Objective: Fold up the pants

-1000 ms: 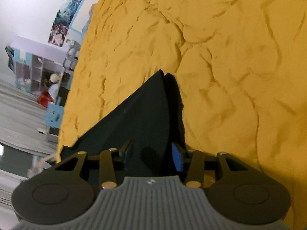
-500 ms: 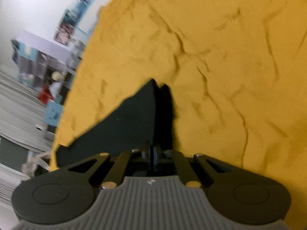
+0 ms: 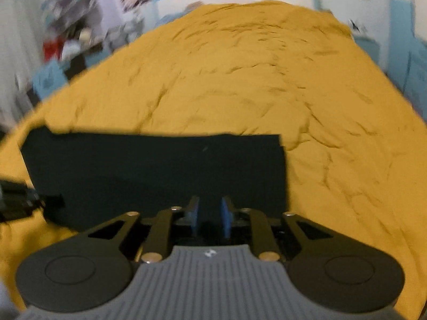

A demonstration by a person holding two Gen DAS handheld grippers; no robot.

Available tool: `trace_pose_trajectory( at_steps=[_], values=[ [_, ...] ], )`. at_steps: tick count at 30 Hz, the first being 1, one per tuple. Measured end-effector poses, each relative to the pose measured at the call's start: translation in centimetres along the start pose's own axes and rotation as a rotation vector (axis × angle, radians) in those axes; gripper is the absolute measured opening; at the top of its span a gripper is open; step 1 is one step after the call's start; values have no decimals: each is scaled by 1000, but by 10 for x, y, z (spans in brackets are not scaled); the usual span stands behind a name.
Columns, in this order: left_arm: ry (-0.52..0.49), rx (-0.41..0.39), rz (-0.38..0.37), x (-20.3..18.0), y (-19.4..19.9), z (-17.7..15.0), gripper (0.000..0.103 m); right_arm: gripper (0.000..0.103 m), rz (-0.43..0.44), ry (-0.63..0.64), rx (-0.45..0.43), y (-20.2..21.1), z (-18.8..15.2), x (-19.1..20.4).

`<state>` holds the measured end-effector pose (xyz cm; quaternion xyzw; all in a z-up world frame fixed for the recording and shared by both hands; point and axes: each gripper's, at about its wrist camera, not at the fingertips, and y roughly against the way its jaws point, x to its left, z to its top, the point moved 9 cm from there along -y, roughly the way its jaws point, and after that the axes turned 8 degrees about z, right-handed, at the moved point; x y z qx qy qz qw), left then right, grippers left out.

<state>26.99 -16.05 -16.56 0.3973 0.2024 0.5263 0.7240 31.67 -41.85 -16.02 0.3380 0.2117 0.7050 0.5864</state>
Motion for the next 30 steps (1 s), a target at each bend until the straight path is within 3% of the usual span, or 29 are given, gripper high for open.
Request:
trace_pose_trajectory(
  at_steps=[4,8,11,16,22,26,30],
  values=[
    [14,31,13,-4,-8,-23,6,35,-74,100,28,-9,-34,4],
    [16,16,-8,0,3,-19,6,35,-125,98,26,-7,-29,7],
    [71,-24,-37,24,18,-12,8,37,-129,80,-17,5,-16,21],
    [138,-57,57,107,35,-6,9,40,-92,8,-23,-2,0,41],
    [165,-78,273,229,48,-11,9,40,-97,-12,0,-31,14,64],
    [195,-86,395,300,47,-14,15,40,-98,1,10,-48,25,78],
    [228,-112,466,363,41,-20,24,40,-108,17,37,-66,31,85]
  ],
)
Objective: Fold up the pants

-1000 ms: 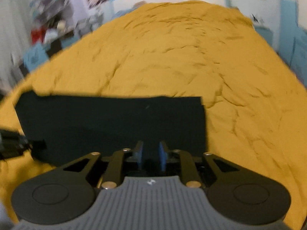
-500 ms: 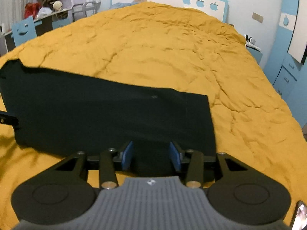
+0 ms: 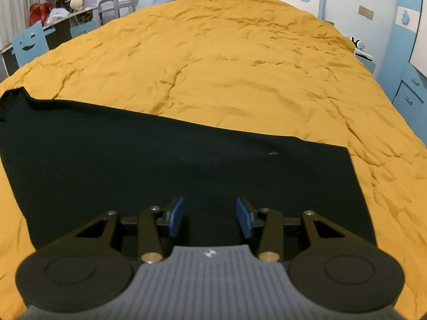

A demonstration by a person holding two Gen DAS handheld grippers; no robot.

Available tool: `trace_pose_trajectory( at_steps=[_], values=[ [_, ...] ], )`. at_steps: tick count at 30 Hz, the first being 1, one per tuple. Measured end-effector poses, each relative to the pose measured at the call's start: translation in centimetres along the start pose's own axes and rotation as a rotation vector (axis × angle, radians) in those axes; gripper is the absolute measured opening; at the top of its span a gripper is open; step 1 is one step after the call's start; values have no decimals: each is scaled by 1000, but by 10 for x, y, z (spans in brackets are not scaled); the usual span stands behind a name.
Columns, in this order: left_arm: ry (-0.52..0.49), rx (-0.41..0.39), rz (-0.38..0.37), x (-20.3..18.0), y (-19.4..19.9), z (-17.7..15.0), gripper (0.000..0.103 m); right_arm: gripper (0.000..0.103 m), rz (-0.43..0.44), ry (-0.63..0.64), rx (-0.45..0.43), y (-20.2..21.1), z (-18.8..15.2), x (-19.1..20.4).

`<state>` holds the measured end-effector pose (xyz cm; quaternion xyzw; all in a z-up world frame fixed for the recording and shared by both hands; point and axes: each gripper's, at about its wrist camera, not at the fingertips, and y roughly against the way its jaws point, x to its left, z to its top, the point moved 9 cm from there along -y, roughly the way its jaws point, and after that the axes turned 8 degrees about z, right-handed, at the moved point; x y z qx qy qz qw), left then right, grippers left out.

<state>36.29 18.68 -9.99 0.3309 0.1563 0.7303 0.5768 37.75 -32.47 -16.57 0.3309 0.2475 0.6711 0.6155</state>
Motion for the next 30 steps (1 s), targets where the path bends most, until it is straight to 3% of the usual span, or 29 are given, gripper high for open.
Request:
trace_pose_trajectory(
  at_steps=[4,8,12,14,18,22,27,30],
  values=[
    [34,0,54,28,-38,3,35,40,-27,9,27,-15,2,0],
    [63,22,84,50,-77,4,37,41,-39,27,41,-22,1,-1],
    [134,37,162,81,-110,4,37,43,-54,71,51,-27,2,2],
    [168,39,158,93,-120,5,33,43,-61,92,57,-28,2,3],
    [136,50,125,98,-129,11,0,44,-65,109,66,-32,3,3],
    [94,17,126,105,-132,27,0,44,-72,115,74,-34,3,4],
    [28,-31,203,124,-138,72,0,44,-75,135,83,-34,3,4],
    [0,-13,266,135,-156,94,0,45,-74,131,87,-34,3,3]
  ],
)
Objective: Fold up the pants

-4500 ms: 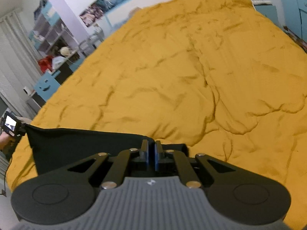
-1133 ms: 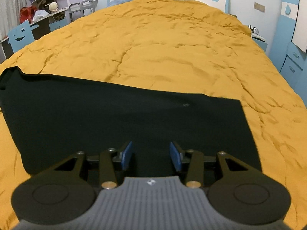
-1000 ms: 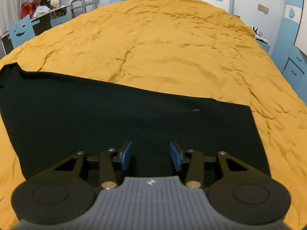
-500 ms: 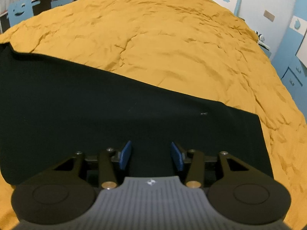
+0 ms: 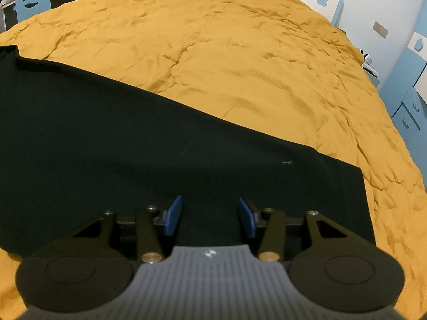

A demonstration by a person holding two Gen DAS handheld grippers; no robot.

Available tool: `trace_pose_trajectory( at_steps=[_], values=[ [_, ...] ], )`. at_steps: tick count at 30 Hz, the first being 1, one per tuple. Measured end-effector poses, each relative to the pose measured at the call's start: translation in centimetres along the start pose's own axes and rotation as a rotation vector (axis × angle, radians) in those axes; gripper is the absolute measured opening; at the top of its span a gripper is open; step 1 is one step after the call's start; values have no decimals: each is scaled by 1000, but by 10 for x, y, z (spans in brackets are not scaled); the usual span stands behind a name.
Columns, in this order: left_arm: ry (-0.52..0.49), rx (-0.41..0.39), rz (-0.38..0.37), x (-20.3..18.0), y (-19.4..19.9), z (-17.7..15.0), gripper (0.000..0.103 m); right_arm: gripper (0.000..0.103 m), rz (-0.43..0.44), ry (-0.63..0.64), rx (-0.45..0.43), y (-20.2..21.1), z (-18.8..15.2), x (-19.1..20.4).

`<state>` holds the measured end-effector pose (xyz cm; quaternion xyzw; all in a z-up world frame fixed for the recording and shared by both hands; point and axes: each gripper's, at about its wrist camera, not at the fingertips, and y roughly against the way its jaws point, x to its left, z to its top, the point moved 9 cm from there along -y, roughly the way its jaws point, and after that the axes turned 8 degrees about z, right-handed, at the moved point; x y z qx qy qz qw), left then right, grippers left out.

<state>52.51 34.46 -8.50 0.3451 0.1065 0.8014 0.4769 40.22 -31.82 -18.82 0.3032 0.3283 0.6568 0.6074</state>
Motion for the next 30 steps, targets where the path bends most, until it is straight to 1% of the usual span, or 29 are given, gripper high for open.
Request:
trace_pose_trajectory(
  at_steps=[2,3,4,5,6,8,9,10,11,12,14,16,17,18,19,20,22,24,25,27,30],
  values=[
    [12,17,33,0,-15,7,0,46,0,-5,1,0,0,-1],
    [33,20,21,0,-18,8,0,46,-2,-6,2,0,0,0],
    [55,22,-16,0,-18,10,1,46,-3,-4,4,0,0,0],
    [80,33,-73,0,-14,8,3,46,-3,0,8,1,0,0],
    [90,37,-114,2,-9,5,12,46,-3,6,10,1,0,0],
    [77,23,-173,6,6,-3,21,48,-4,8,12,-1,1,0],
    [61,28,-198,8,13,-10,35,48,-3,4,12,-2,0,-1],
    [54,35,-230,8,19,-16,54,48,-3,1,9,-3,0,-1],
    [44,48,-271,8,25,-27,61,48,-5,0,5,-2,0,0],
    [33,58,-288,7,27,-34,64,48,-10,-1,-4,-1,1,0],
    [7,99,-286,3,25,-53,65,48,-12,-5,-23,2,2,3],
    [26,137,-283,-3,17,-66,64,48,0,-14,-37,6,4,7],
    [50,156,-292,-6,13,-71,61,48,7,-17,-38,7,3,8],
    [89,165,-297,-7,10,-74,43,48,11,-16,-39,9,4,11],
    [136,177,-290,-8,7,-74,11,48,10,-11,-41,10,4,12],
    [180,189,-274,-7,5,-75,0,48,7,-2,-43,12,5,13],
    [219,140,-253,-2,11,-64,0,48,0,13,-46,14,6,15],
    [208,85,-242,3,19,-46,0,48,-8,21,-47,16,6,15],
    [192,62,-220,5,19,-37,0,48,-11,20,-48,16,7,14],
    [184,44,-185,9,13,-17,0,47,-16,9,-50,16,9,13],
    [159,43,-100,5,-5,2,0,47,-17,-11,-50,15,12,13]
  ],
)
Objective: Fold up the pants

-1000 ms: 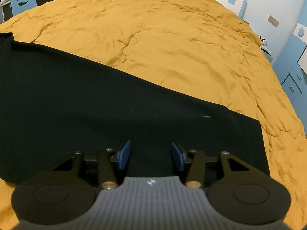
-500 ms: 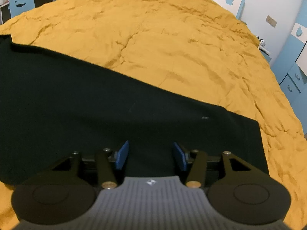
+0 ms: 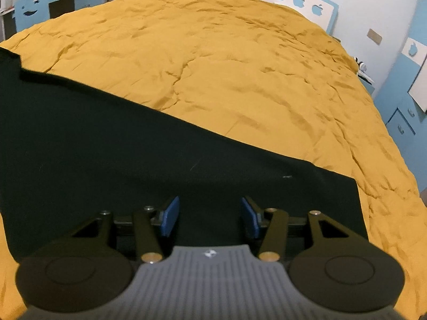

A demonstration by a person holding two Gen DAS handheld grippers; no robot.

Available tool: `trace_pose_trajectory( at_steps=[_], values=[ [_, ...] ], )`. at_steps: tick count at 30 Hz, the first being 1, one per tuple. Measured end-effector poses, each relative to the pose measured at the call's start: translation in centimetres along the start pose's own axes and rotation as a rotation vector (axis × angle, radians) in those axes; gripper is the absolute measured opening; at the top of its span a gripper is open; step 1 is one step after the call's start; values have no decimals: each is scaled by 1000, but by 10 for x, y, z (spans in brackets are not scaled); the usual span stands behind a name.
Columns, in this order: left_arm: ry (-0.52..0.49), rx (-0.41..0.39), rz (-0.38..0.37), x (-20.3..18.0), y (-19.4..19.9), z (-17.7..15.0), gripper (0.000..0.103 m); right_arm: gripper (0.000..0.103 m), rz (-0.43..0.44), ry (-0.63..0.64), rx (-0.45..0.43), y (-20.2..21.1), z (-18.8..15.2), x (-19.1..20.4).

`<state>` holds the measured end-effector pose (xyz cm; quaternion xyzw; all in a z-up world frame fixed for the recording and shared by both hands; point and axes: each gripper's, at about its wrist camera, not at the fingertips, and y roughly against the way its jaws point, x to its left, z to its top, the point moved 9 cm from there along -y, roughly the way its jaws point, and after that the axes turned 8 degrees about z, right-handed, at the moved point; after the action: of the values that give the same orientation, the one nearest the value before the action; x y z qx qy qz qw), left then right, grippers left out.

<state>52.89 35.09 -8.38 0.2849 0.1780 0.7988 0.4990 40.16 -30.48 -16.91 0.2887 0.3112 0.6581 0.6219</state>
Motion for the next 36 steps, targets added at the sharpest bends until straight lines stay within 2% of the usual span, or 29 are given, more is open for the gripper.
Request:
trace_pose_trajectory(
  at_steps=[2,4,7,9,11,16,19,23,26,29,32,34,35,36],
  values=[
    [-33,27,28,-9,-17,2,1,47,1,9,0,1,2,3],
    [-61,63,82,-10,-27,-5,14,47,6,22,1,2,4,6],
    [-20,62,94,4,-16,-17,15,47,27,34,-9,6,10,15],
    [65,88,42,19,-3,-28,15,47,46,46,-7,9,12,25],
    [171,150,-25,31,3,-42,15,47,66,53,-3,12,12,35],
    [463,282,-170,45,0,-79,15,47,138,37,19,30,3,62],
    [593,308,-189,48,-7,-91,15,47,157,33,36,42,-3,74],
    [680,321,-171,55,-20,-98,15,47,199,57,58,59,-12,96],
    [740,324,-172,64,-22,-104,3,47,237,117,77,70,-18,121],
    [738,313,-164,64,-22,-101,0,47,267,159,90,71,-23,143],
    [720,292,-167,62,-19,-95,0,32,291,210,111,65,-30,162],
    [698,277,-170,62,-18,-89,0,16,283,250,129,59,-34,170],
    [686,269,-168,63,-17,-86,0,12,278,255,133,55,-32,170],
    [674,261,-167,62,-17,-81,0,2,263,253,135,53,-32,169]
  ],
)
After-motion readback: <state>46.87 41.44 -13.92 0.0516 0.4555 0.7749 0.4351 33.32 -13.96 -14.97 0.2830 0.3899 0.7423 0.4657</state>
